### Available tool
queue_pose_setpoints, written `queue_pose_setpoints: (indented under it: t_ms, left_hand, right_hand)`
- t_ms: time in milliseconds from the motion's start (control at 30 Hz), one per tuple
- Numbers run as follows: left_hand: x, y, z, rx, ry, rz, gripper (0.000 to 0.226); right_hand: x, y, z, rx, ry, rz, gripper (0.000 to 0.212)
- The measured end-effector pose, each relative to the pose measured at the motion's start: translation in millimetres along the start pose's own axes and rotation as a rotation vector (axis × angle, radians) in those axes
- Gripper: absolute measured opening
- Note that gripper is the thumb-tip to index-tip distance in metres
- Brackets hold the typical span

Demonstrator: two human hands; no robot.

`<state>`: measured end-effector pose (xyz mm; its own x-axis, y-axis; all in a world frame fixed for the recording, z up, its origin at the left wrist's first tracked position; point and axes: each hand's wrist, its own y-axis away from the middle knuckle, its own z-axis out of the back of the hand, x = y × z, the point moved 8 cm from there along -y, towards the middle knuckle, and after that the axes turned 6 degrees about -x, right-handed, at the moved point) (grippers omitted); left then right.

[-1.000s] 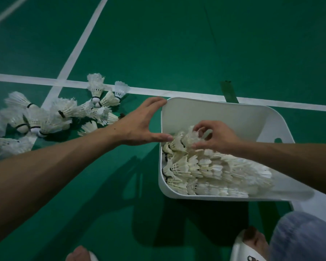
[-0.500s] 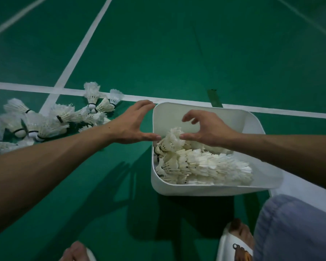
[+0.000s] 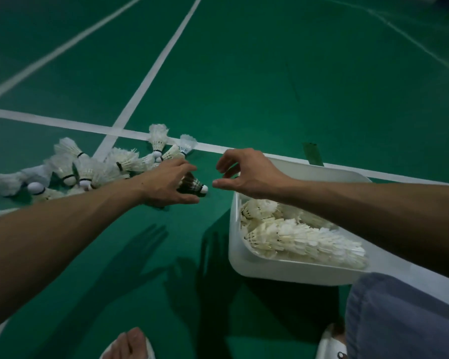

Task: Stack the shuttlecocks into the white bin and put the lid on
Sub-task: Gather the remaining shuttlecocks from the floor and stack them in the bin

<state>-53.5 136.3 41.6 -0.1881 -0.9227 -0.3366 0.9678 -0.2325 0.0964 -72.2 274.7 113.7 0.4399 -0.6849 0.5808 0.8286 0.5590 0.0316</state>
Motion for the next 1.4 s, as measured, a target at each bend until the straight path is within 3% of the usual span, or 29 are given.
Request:
queue_pose_setpoints:
  t_ms: [333, 500, 633, 733, 833, 900, 1000, 1133, 1300, 1400]
  left_hand:
    - [140.1, 22.5, -41.5, -0.031, 0.026, 0.377, 0.086]
    - [164.3, 23.6, -65.5, -0.005, 0.085, 0.462, 0.084]
    - [164.4, 17.2, -72.8, -0.009, 0.155, 0.446, 0.088]
    - [159.8, 11.6, -77.3, -0.036, 0.276, 0.487, 0.082]
    - [150.5, 6.1, -74.1, -0.088, 0.259, 0.473, 0.052]
    - [145.9, 4.7, -68.1, -0.106, 0.269, 0.427, 0.040]
    - [143.1, 8.3, -59.0, -0.115, 0.302, 0.367, 0.047]
    - [139.5, 10.1, -59.9, -0.030, 0.379, 0.359, 0.059]
    - [137.2, -2.8, -65.6, -0.009, 0.334, 0.381, 0.067]
    - [125.4, -13.9, -63.2, 0.014, 0.340, 0.293, 0.060]
  right_hand:
    - [-10.5, -103.8, -114.0, 0.156, 0.289, 0.042, 0.033]
    - [-12.3, -139.6, -147.1, 0.204, 0.357, 0.094, 0.061]
    - [-19.1, -143.7, -177.4, 0.368, 0.439, 0.138, 0.083]
    - [-24.6, -149.1, -183.8, 0.339, 0.433, 0.142, 0.070]
    - [-24.6, -152.3, -185.5, 0.316, 0.440, 0.153, 0.052]
    - [-27.9, -152.4, -183.8, 0.318, 0.478, 0.131, 0.057]
    - [-35.2, -147.4, -175.6, 0.346, 0.507, 0.069, 0.082]
    - [-39.0, -135.8, -167.3, 0.338, 0.493, 0.063, 0.059]
    - [-36.1, -128.0, -162.4, 0.404, 0.408, 0.052, 0.074]
    - [-35.3, -125.8, -161.8, 0.434, 0.336, 0.031, 0.083]
